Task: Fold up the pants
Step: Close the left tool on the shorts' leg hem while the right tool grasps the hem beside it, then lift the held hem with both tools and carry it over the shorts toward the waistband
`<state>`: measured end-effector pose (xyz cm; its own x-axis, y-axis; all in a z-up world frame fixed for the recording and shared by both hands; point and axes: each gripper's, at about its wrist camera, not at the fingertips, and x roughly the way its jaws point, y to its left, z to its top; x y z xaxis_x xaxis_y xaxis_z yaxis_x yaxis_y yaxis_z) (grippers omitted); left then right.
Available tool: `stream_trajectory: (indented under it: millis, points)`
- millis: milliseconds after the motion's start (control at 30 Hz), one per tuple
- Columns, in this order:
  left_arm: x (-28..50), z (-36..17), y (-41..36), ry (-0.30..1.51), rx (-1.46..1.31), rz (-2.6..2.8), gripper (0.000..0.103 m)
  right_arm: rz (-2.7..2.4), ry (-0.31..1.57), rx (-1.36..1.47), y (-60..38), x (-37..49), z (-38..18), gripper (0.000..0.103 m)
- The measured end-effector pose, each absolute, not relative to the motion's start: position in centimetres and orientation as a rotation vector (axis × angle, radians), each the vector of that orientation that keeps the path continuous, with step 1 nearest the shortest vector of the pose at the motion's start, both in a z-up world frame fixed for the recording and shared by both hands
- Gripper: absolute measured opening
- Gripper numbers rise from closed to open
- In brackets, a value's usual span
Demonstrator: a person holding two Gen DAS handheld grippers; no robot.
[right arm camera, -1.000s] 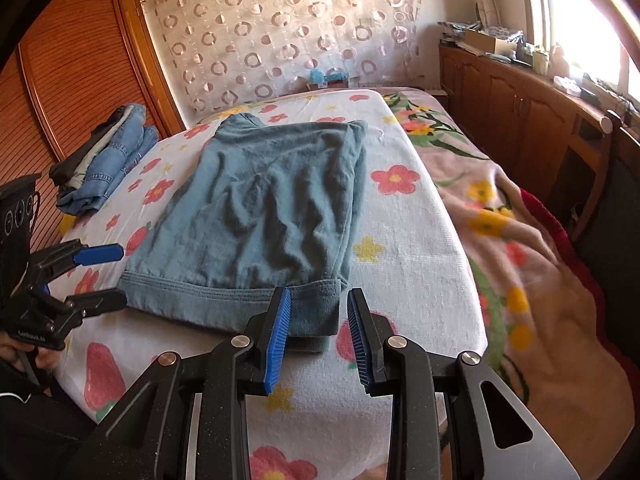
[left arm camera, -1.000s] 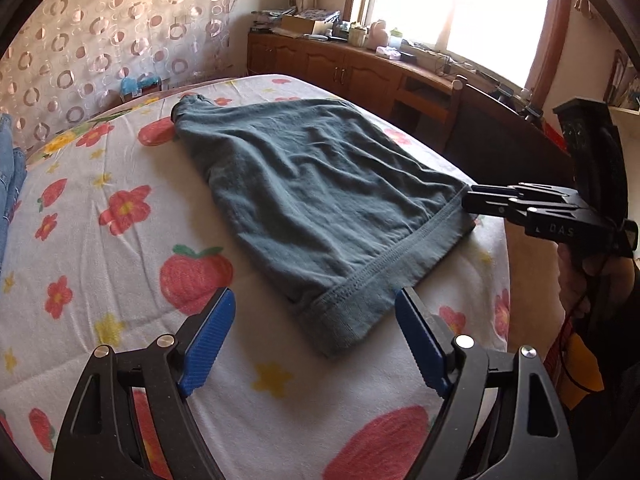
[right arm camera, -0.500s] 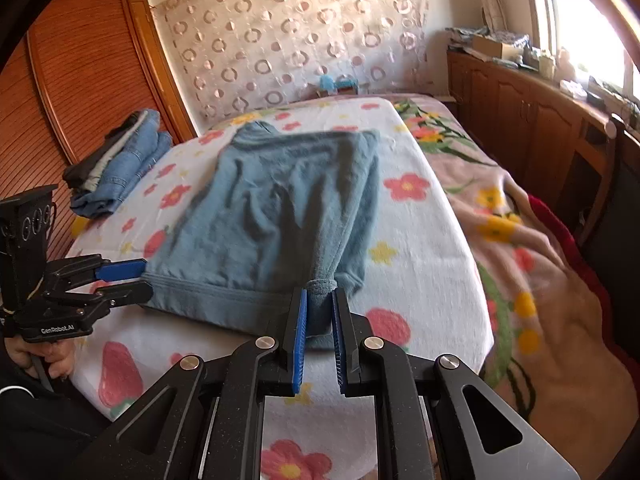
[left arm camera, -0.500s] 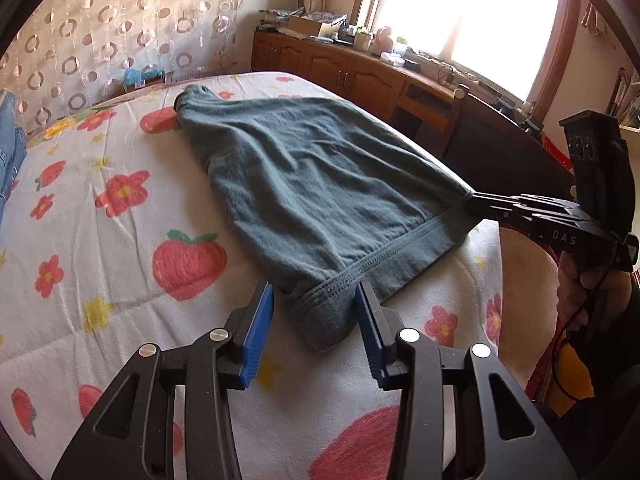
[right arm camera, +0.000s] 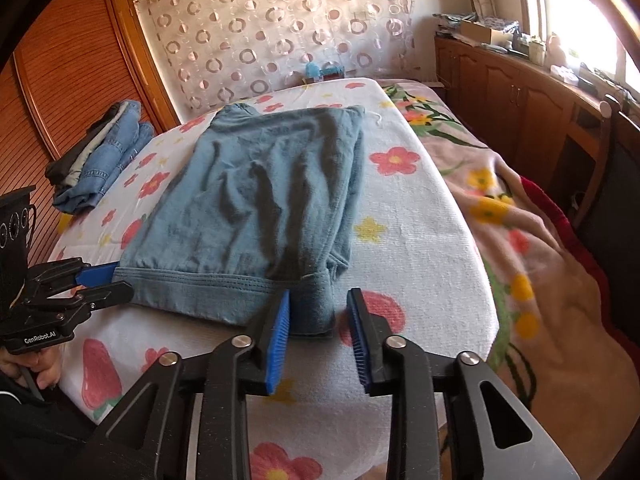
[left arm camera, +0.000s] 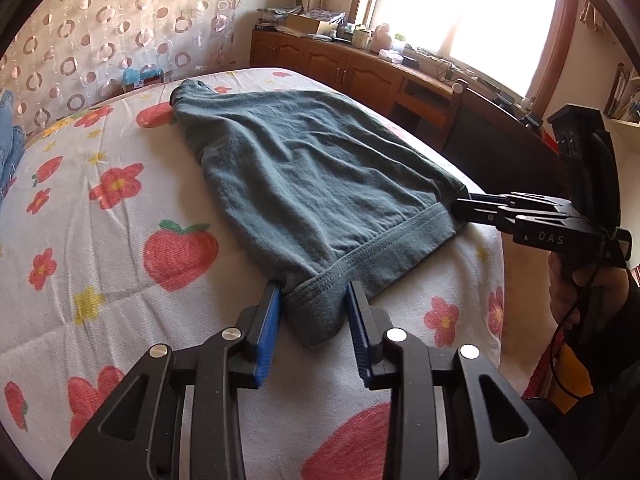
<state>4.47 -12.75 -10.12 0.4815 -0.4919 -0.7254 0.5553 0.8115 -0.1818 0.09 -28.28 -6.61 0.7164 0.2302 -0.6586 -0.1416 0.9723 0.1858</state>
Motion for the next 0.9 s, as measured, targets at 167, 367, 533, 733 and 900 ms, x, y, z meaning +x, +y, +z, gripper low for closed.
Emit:
stream_trajectory:
  millis: [167,367,533,733,900]
  points:
    - [4.5,-10.1,-12.7,0.855,0.074,-0.639,0.031,0.177,0.737,0.052,-27.4,0.0,-6.7,0.036]
    - [4.6,-10.1,-12.5,0.858,0.056,-0.640,0.028,0.202,0.731,0.053,-27.5,-0.2,-6.9,0.022]
    - [4.6,-9.8,-12.6,0.844,0.058,-0.649,0.017,0.226,0.720,0.087,-28.0,-0.3,-6.7,0.011]
    - [4.6,-8.1,-12.2,0.797,0.051,-0.654,0.015,0.247,0.672,0.121,-28.1,-0.9,-6.1,0.010]
    - [4.9,-5.3,-11.3,0.732,0.015,-0.659,0.015,0.266,0.606,0.116,-28.0,-1.4,-4.0,0.010]
